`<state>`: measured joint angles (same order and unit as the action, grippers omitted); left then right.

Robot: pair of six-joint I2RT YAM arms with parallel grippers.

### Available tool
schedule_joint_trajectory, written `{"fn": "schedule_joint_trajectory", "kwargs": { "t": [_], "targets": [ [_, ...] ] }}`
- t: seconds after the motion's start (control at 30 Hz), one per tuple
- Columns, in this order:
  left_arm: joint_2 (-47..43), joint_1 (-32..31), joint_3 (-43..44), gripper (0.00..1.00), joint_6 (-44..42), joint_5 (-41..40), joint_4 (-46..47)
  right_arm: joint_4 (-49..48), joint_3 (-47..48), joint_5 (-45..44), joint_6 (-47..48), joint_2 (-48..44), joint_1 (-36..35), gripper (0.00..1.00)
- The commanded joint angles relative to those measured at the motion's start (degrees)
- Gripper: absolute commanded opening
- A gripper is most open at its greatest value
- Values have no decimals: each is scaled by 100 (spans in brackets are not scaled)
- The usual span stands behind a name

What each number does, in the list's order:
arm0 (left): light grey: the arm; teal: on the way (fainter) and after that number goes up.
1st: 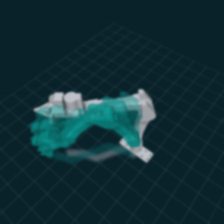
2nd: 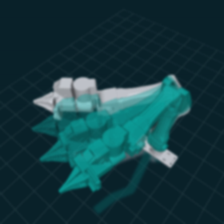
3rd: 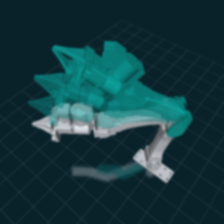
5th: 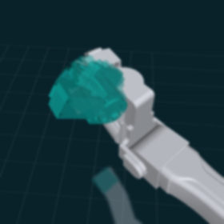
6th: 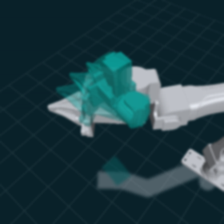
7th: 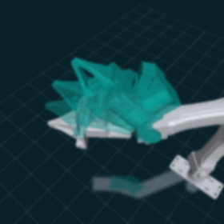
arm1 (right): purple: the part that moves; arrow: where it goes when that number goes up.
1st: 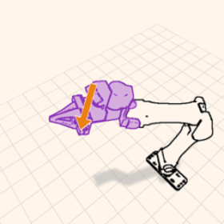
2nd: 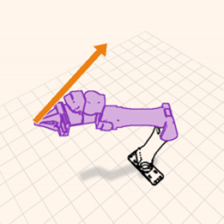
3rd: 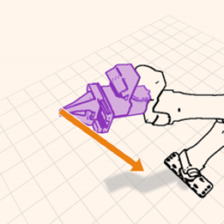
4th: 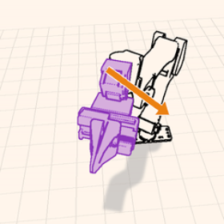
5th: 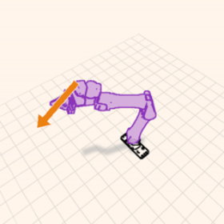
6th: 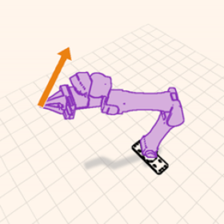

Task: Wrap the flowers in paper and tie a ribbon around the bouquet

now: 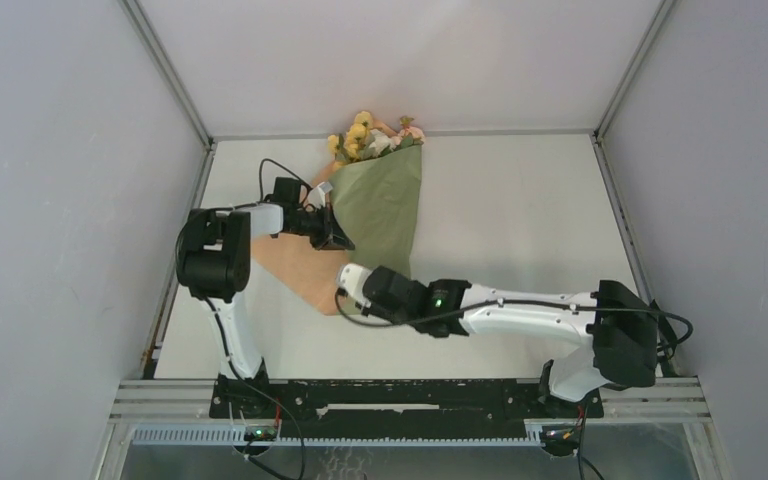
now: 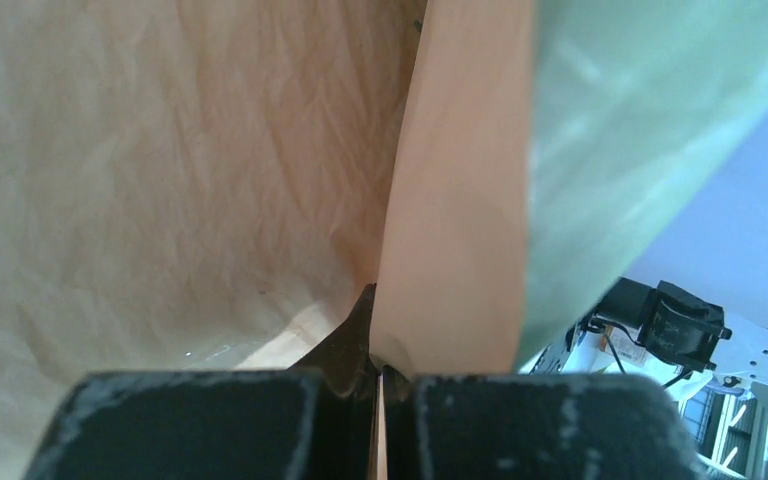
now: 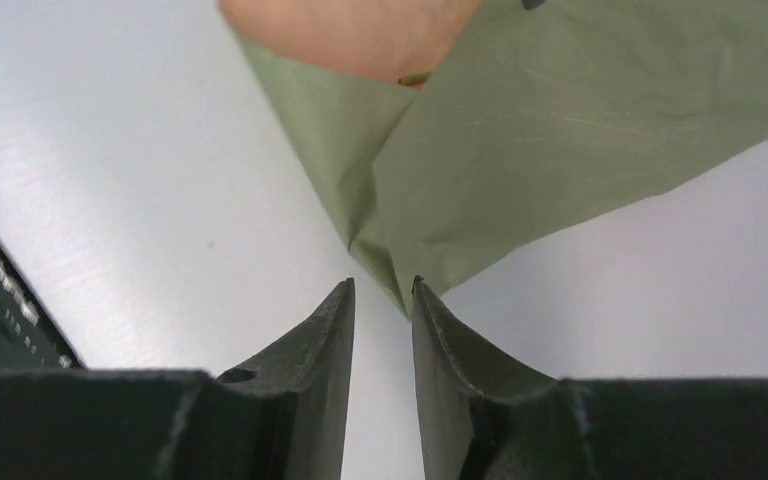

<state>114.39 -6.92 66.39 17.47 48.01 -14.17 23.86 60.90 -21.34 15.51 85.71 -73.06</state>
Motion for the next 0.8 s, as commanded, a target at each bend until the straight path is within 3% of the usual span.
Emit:
{"fn": "schedule_joint_trajectory", "kwargs": {
  "t": [0.0,0.2,0.37,0.6,0.77],
  "targets": [
    [66,54,-55,0,-198,-39,128,-612,258,1502,-922,311,1085,34],
    [31,58,-48,0,-270,-112,42,-1321,445,2487,-1777,1163,1991,24],
    [72,68,-13,0,-275,-140,-24,-1738,-286,3173,-2413,1354,2283,13],
    [0,67,-43,0,-368,-291,-100,-1915,-1664,3325,-3232,742,2480,9],
    [-48,59,-90,0,-480,-261,-138,-1818,-1594,3787,-3147,154,2669,11]
  ]
}}
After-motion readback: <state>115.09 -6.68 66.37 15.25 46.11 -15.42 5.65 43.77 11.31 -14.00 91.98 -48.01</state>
